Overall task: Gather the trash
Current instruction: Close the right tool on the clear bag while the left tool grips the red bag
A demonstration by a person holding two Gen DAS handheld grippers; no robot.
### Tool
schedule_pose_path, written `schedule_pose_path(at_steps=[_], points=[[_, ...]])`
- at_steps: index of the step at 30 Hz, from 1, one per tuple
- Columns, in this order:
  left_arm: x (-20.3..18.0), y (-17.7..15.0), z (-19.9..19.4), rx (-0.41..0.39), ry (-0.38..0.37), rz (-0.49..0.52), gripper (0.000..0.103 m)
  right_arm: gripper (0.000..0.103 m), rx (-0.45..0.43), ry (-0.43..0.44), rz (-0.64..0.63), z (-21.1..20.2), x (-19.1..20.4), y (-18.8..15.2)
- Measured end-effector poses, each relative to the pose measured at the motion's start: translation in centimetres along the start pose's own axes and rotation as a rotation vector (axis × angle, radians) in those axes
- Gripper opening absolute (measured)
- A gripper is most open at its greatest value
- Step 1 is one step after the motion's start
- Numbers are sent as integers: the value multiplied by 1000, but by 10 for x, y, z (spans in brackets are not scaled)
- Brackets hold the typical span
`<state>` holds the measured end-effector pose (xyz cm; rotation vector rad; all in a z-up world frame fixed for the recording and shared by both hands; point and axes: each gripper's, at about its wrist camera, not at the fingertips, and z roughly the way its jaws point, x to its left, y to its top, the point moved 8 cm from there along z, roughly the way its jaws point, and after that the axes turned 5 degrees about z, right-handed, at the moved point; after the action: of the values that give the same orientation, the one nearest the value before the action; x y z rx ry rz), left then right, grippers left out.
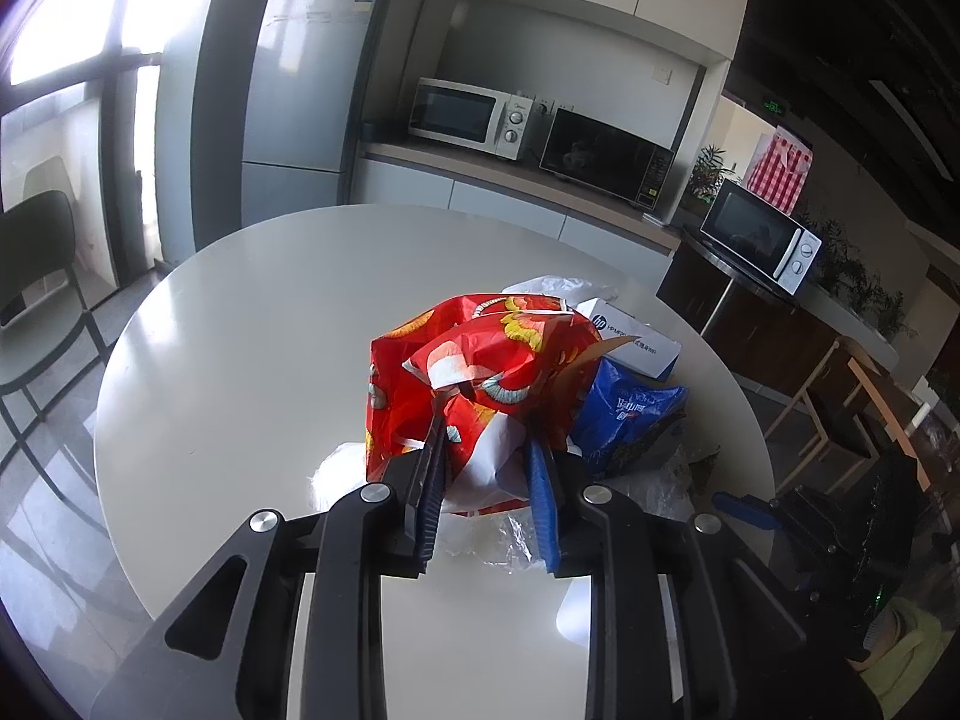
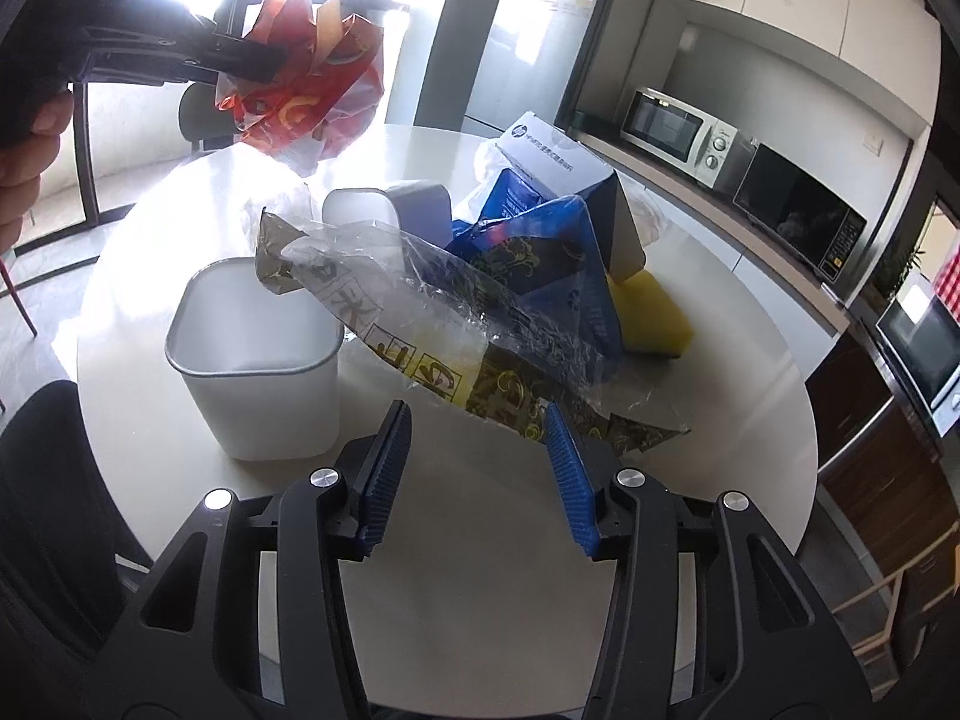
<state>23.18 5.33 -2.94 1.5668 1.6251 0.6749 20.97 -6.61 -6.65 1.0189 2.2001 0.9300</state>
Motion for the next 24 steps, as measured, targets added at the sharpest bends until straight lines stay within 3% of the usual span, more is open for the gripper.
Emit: schedule_pose_path(at_steps=[3, 5, 8, 18, 24], points=[[-1, -1, 2, 2, -6, -4, 25, 42, -18, -35, -69, 4, 5, 6], [0, -4, 3, 5, -12, -4, 25, 22, -28, -50, -108, 5, 7, 8], [0, -6, 4, 10, -14, -1, 25, 4, -34, -40, -103, 4, 8, 10], [-5, -11, -6, 5, -29, -9, 25, 1, -87, -5, 66, -20, -13, 16], [-12, -14, -25, -22, -28, -12, 25, 0, -132, 24, 200, -56, -30, 14]])
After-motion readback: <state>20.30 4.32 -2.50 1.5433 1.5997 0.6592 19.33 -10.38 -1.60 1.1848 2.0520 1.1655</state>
